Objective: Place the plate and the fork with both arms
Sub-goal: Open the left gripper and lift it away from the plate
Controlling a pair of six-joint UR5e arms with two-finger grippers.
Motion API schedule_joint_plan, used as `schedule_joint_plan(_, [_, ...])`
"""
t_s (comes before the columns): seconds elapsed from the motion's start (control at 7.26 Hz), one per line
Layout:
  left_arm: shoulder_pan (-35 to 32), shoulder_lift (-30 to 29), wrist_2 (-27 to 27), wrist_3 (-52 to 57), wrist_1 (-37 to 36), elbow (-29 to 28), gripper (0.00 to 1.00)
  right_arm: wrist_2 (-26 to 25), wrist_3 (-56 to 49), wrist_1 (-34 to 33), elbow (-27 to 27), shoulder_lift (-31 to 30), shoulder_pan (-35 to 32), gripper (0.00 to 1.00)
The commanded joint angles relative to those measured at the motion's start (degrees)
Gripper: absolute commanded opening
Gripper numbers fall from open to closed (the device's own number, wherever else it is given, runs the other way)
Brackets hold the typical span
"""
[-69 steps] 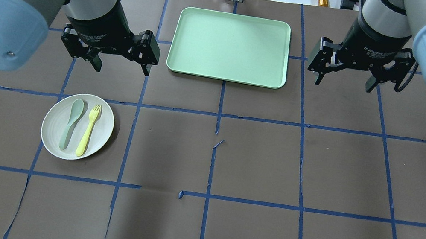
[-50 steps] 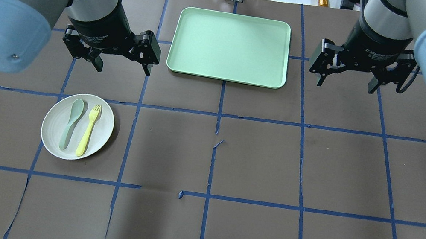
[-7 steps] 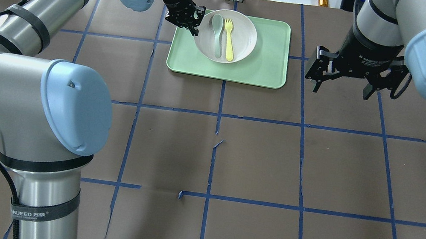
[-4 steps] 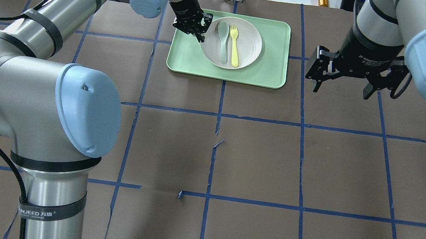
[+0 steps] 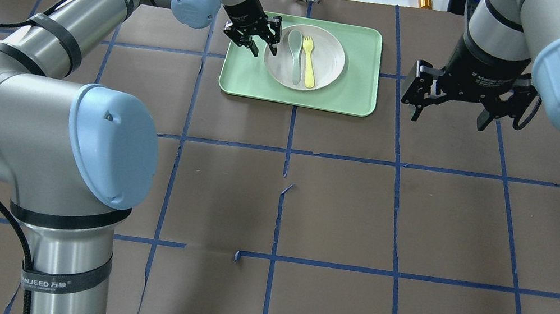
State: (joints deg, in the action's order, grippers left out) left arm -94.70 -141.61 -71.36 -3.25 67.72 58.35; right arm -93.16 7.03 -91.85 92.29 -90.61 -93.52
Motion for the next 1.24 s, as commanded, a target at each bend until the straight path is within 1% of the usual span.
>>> schedule_joint_plan(0.0, [3.3, 7.8, 0.0, 0.3, -1.5, 8.4, 1.00, 0.0, 0.0, 0.0, 0.0, 0.0, 0.0, 1.00])
schedule_joint_plan(0.14, [5.0, 13.7, -0.8, 0.2, -0.8, 13.8, 1.00, 0.0, 0.0, 0.0, 0.0, 0.0, 0.0, 1.00])
schedule_joint_plan(0.41, [5.1, 27.2, -16.8, 0.2, 0.3, 25.5, 1.00, 0.0, 0.0, 0.0, 0.0, -0.1, 0.0, 1.00])
schedule_joint_plan(0.55, [5.1, 33.4, -18.6, 0.2, 4.2, 29.1, 1.00, 0.2, 0.0, 0.0, 0.1, -0.1, 0.0, 1.00])
schedule_joint_plan(0.69, [4.4, 39.0, -18.7, -0.2, 10.4, 30.1, 1.00, 0.2, 0.0, 0.0, 0.1, -0.2, 0.0, 1.00])
schedule_joint_plan(0.83, [3.9, 44.7, -18.5, -0.3, 17.2, 29.5, 1.00, 0.0, 0.0, 0.0, 0.1, -0.2, 0.0, 1.00])
schedule_joint_plan(0.96, [3.3, 49.4, -18.5, -0.5, 21.1, 30.2, 1.00, -0.2, 0.0, 0.1, 0.1, -0.1, 0.0, 1.00])
schedule_joint_plan(1.1, [1.6, 52.4, -18.7, -0.9, 22.4, 30.7, 1.00, -0.2, -0.1, 0.1, 0.1, -0.1, 0.0, 1.00])
